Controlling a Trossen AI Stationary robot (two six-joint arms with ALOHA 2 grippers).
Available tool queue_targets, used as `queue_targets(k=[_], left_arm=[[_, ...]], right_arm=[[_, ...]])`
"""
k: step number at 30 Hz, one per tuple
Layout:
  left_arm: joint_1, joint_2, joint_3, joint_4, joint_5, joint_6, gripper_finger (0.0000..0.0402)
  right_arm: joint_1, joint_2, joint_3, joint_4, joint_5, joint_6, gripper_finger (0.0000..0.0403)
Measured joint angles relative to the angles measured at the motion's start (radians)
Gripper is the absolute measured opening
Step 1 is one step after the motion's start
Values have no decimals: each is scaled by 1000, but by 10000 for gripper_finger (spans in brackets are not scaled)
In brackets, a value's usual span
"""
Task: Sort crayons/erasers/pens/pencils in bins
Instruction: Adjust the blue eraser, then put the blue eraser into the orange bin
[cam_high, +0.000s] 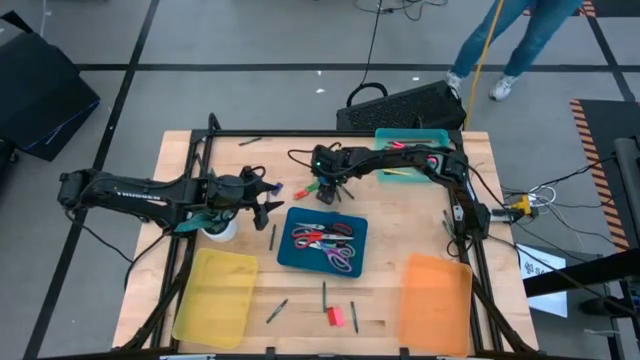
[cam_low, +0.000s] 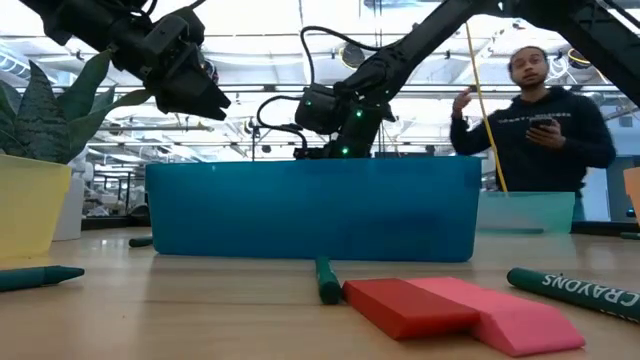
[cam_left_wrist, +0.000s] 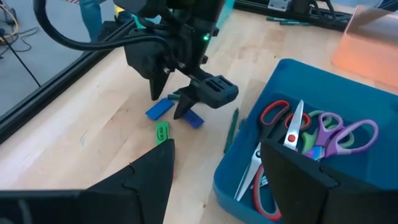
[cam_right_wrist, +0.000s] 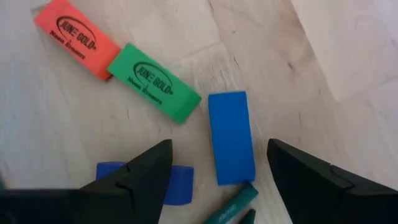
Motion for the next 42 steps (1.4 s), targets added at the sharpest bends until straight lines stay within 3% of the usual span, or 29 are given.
queue_targets(k=[8, 13, 24, 31, 36, 42], left_arm=[[0, 0, 0, 1, 2, -14, 241], [0, 0, 0, 2, 2, -14, 241], [1, 0, 0, 4, 2, -12, 241], [1, 0, 0, 8, 3, -11, 241], [1, 0, 0, 8, 6, -14, 241], [1, 0, 0, -1, 31, -16, 241]], right_arm=[[32, 0, -2, -109, 7, 8, 249], [35, -3, -4, -210, -57, 41, 249], [39, -80, -13, -254, -57, 39, 249], [38, -95, -10, -96, -45, 31, 280], [39, -88, -27, 99, 67, 61, 308], [21, -88, -128, 216, 83, 158, 304]])
